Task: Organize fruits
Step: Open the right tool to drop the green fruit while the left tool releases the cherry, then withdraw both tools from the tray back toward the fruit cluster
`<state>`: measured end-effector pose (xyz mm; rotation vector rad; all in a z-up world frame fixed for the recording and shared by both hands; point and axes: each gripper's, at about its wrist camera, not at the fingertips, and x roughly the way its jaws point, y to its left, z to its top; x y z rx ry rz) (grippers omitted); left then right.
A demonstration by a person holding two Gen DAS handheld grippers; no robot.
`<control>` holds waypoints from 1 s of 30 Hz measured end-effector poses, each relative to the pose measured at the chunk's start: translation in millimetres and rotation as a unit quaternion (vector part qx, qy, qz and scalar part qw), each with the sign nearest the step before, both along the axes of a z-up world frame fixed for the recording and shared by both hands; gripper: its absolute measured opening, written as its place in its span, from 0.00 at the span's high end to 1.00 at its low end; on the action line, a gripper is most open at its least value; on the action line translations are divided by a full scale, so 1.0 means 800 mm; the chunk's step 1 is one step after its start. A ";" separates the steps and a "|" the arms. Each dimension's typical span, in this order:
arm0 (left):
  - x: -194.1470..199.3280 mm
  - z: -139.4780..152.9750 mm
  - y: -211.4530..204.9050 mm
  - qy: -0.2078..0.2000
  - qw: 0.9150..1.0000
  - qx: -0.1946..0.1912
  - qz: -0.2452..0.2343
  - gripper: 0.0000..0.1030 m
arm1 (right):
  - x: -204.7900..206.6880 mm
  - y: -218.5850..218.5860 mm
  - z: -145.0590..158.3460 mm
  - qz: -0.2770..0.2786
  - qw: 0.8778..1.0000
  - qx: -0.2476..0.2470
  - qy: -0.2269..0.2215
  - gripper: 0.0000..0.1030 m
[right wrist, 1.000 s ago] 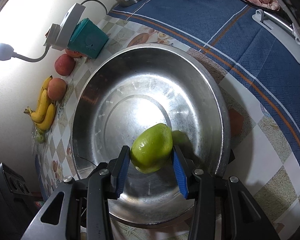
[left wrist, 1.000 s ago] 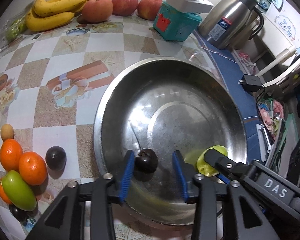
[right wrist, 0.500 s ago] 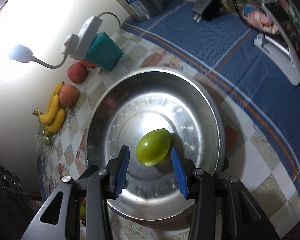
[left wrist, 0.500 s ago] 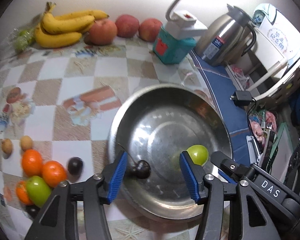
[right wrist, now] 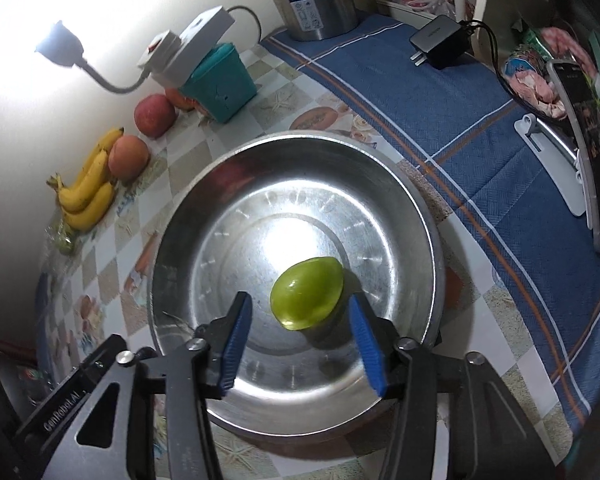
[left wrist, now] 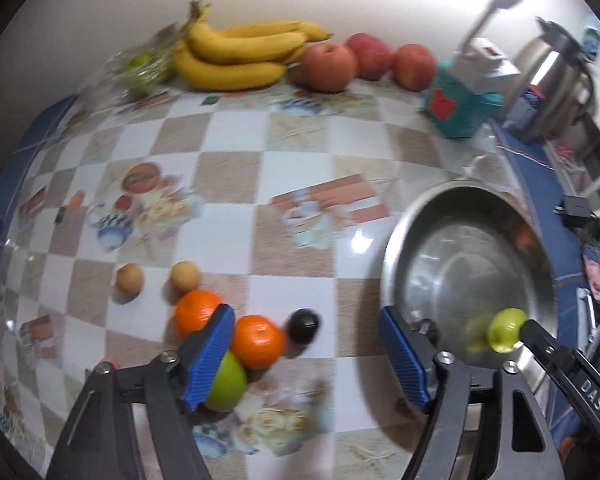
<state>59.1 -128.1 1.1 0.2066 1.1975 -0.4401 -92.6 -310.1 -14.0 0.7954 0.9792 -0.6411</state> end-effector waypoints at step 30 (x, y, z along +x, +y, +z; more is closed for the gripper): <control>0.018 -0.006 0.030 -0.032 0.998 0.049 0.040 0.00 | 0.013 0.016 0.000 0.037 0.998 -0.047 0.020 0.00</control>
